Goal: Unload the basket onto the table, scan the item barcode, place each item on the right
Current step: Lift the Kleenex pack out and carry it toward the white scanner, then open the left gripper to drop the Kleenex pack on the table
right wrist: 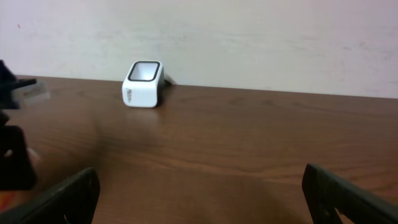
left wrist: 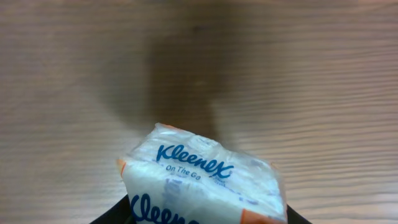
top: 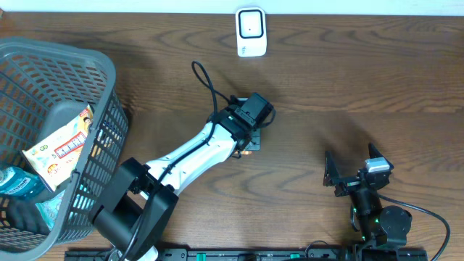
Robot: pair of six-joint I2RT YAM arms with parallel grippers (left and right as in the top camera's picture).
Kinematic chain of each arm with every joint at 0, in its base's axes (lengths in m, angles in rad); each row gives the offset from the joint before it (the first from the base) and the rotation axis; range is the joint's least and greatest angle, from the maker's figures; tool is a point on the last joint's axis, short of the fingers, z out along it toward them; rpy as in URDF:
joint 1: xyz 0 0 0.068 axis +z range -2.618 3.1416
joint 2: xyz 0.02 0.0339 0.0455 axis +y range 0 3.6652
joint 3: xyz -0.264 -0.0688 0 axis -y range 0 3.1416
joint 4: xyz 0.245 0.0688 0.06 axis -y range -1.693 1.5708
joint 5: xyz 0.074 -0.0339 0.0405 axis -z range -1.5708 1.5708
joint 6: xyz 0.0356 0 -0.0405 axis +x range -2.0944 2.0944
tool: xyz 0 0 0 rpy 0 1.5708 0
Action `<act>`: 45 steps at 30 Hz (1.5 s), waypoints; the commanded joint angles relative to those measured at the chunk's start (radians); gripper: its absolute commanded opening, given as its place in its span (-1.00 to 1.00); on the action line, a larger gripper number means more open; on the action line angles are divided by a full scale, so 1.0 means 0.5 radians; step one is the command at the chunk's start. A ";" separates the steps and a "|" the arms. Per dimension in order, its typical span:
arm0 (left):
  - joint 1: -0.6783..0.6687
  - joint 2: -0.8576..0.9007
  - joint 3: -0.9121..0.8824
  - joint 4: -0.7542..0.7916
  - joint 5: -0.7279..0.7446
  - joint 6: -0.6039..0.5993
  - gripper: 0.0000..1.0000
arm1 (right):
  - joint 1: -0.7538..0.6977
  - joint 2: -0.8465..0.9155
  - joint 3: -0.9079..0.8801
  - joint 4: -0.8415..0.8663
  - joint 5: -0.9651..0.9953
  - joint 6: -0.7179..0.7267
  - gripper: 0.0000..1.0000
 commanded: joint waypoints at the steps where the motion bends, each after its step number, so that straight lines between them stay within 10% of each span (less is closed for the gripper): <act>1: -0.035 0.026 -0.044 0.046 -0.006 0.029 -0.16 | 0.005 -0.013 -0.003 -0.010 0.016 -0.023 0.98; 15: -0.101 0.264 -0.048 0.053 -0.080 0.027 -0.15 | 0.005 -0.013 -0.003 -0.010 0.016 -0.023 0.99; 17: -0.111 0.290 -0.048 0.052 -0.079 0.027 0.65 | 0.005 -0.013 -0.003 -0.010 0.016 -0.023 0.99; 19: -0.127 0.285 -0.047 0.052 -0.079 0.027 0.97 | 0.005 -0.013 -0.003 -0.010 0.016 -0.023 0.99; 45: -0.198 -0.916 -0.036 -0.020 -0.436 0.395 0.95 | 0.005 -0.013 -0.003 -0.010 0.016 -0.023 0.98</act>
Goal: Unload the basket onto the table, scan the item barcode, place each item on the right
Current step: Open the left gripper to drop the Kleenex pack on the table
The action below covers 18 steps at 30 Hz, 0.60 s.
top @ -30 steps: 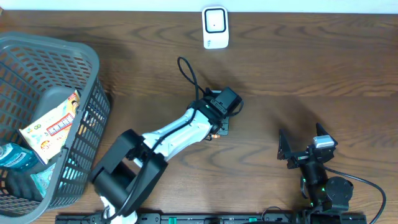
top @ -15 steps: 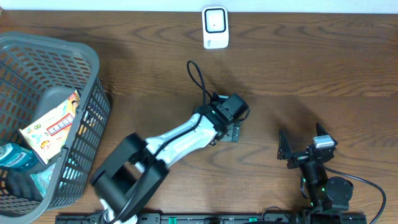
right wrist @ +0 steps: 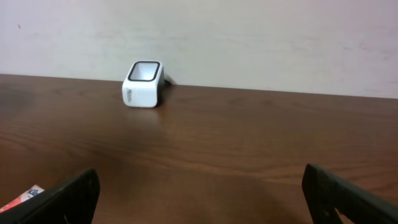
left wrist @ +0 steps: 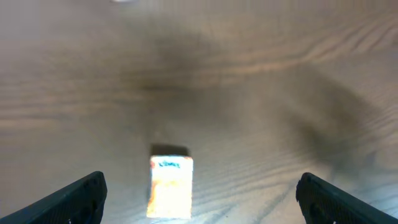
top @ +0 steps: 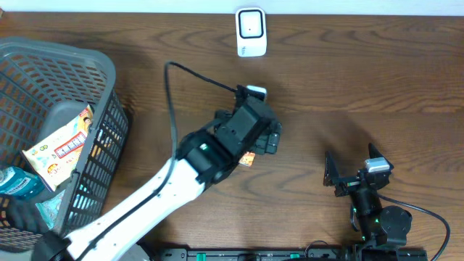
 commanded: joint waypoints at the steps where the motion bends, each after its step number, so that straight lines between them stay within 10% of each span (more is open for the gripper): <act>1: 0.009 -0.148 -0.013 -0.046 -0.249 0.062 0.96 | 0.005 -0.013 -0.003 -0.010 0.016 -0.023 0.99; 18: 0.607 -0.613 0.141 -0.182 -0.037 0.279 0.96 | 0.005 -0.013 -0.003 -0.010 0.017 -0.023 0.98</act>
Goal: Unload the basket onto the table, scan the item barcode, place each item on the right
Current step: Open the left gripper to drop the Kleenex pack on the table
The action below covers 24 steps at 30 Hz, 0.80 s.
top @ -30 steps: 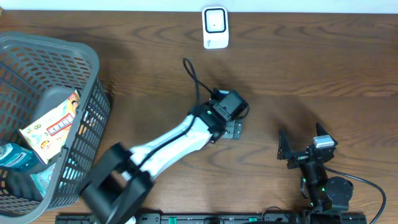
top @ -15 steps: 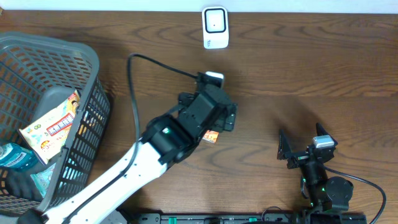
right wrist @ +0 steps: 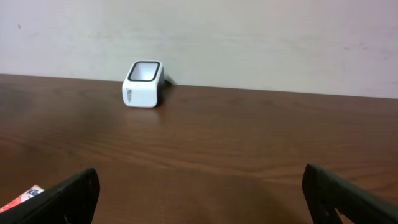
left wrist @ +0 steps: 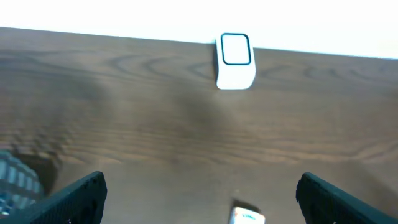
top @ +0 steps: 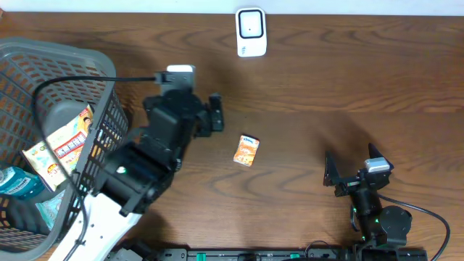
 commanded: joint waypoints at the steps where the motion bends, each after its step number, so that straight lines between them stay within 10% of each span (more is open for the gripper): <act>1: 0.120 -0.029 0.146 -0.037 0.191 0.120 0.96 | 0.005 -0.013 -0.003 -0.010 0.016 -0.023 0.99; 24: 0.242 -0.028 0.902 -0.217 0.009 0.500 0.96 | 0.005 -0.001 -0.003 -0.009 0.017 -0.023 0.98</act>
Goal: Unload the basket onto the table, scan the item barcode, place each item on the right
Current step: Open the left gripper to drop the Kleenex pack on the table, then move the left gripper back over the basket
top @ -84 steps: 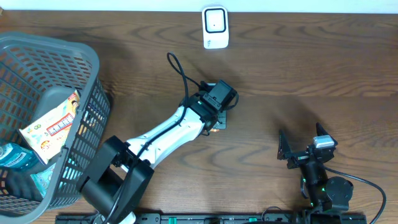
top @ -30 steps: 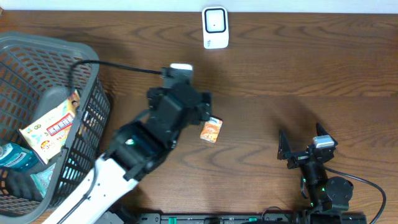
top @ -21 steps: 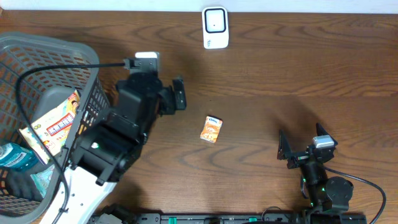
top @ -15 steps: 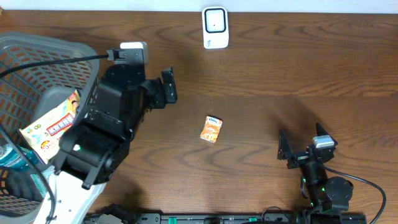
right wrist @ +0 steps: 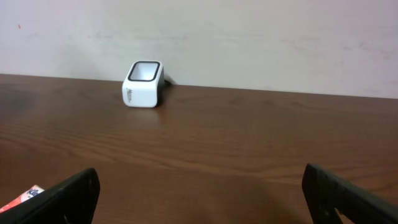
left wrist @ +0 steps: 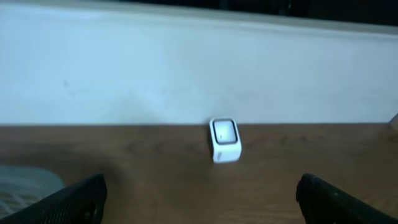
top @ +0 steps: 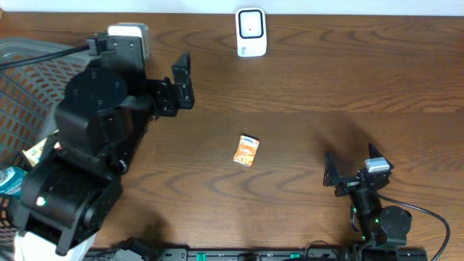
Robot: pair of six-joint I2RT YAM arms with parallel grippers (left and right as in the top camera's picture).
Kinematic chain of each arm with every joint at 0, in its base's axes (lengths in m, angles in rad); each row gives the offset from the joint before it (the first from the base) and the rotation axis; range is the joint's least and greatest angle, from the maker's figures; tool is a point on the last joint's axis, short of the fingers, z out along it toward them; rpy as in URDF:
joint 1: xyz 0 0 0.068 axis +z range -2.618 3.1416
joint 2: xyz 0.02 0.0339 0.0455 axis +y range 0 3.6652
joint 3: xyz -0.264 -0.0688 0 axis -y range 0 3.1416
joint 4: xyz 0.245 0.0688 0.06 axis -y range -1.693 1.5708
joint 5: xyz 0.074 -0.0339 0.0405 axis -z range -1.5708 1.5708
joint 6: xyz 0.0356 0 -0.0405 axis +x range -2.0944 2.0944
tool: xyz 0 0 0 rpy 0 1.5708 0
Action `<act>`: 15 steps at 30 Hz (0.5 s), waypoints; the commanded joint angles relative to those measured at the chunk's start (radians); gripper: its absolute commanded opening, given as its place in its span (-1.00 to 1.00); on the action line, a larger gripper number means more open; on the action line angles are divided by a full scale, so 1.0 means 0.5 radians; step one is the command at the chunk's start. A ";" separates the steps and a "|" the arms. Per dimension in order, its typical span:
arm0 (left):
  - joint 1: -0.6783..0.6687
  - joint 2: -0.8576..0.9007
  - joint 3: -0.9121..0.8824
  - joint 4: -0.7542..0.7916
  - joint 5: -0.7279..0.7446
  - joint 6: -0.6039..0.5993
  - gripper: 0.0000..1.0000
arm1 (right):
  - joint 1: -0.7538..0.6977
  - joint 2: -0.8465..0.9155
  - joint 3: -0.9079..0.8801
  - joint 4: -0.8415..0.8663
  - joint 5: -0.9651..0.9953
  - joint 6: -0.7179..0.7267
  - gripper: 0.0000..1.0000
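Observation:
A small orange and white Kleenex tissue pack (top: 246, 150) lies flat on the wooden table, with no gripper touching it; its corner (right wrist: 18, 198) shows at the lower left of the right wrist view. The white barcode scanner (top: 251, 32) stands at the table's far edge, also visible as scanner (left wrist: 225, 139) and scanner (right wrist: 143, 84). My left gripper (top: 180, 87) is open and empty, raised high to the left of the pack. My right gripper (top: 351, 163) rests open and empty at the front right.
A grey mesh basket (top: 22, 51) stands at the left, mostly hidden under my left arm, with a snack packet (top: 36, 152) and a blue bottle (top: 11, 180) inside. A pale wall (right wrist: 249, 37) runs behind the scanner.
My left arm has risen and drawn back to the left, toward the basket; its wrist view now takes in the wall and the scanner from farther off. Pack and right arm unchanged.
My left gripper was shut on the tissue pack low over the table's middle. Then the pack lay on the table and the gripper hung open above it. The gripper then stood further left, and now higher still, with the pack lying where it was released.

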 commanded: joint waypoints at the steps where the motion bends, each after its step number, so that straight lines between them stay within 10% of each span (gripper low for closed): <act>1: 0.011 -0.020 0.121 -0.007 -0.261 0.121 0.96 | 0.005 0.001 -0.003 -0.009 0.015 -0.023 0.98; 15: 0.571 -0.020 0.150 -0.120 -0.595 -0.109 0.96 | 0.005 0.002 -0.003 -0.009 0.016 -0.023 0.98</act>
